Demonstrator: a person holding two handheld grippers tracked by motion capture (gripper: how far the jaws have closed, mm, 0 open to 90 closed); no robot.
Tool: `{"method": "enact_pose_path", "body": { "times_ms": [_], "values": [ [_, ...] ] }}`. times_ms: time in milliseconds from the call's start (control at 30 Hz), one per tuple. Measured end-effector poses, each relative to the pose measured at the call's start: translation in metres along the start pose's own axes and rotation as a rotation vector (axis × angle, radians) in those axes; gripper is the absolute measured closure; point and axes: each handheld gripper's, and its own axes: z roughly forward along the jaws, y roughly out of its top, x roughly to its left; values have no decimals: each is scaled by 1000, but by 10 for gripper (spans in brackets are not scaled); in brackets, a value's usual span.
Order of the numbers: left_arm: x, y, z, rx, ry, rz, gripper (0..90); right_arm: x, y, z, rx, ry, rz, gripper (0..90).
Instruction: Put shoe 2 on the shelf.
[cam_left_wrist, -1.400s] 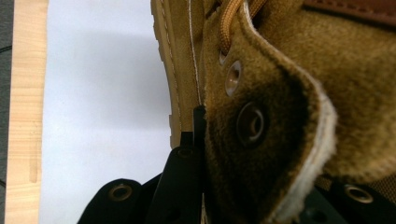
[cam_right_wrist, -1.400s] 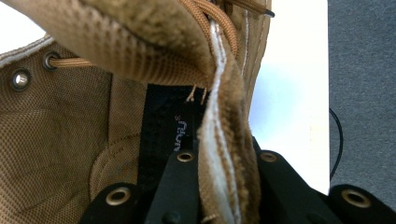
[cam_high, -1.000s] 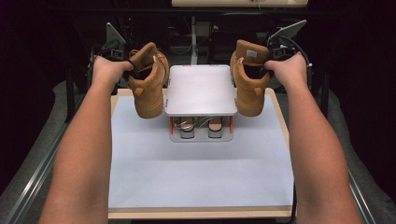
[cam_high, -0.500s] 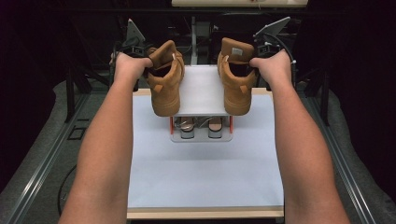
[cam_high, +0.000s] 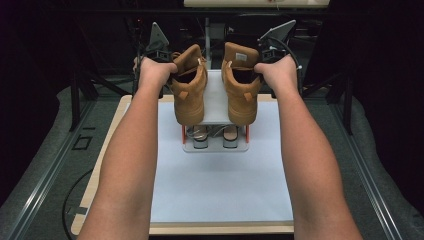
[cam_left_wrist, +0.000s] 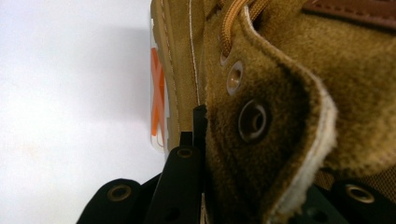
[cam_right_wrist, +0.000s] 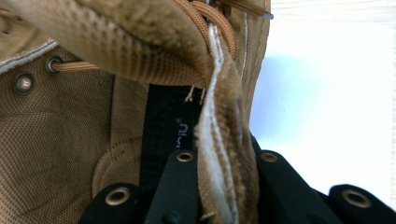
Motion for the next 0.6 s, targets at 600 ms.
{"method": "enact_pose_path", "body": {
  "times_ms": [600],
  "values": [
    [-14,3,14,-18,-25,-2,848,-1,4,12,16,46,42,853]
  ]
}}
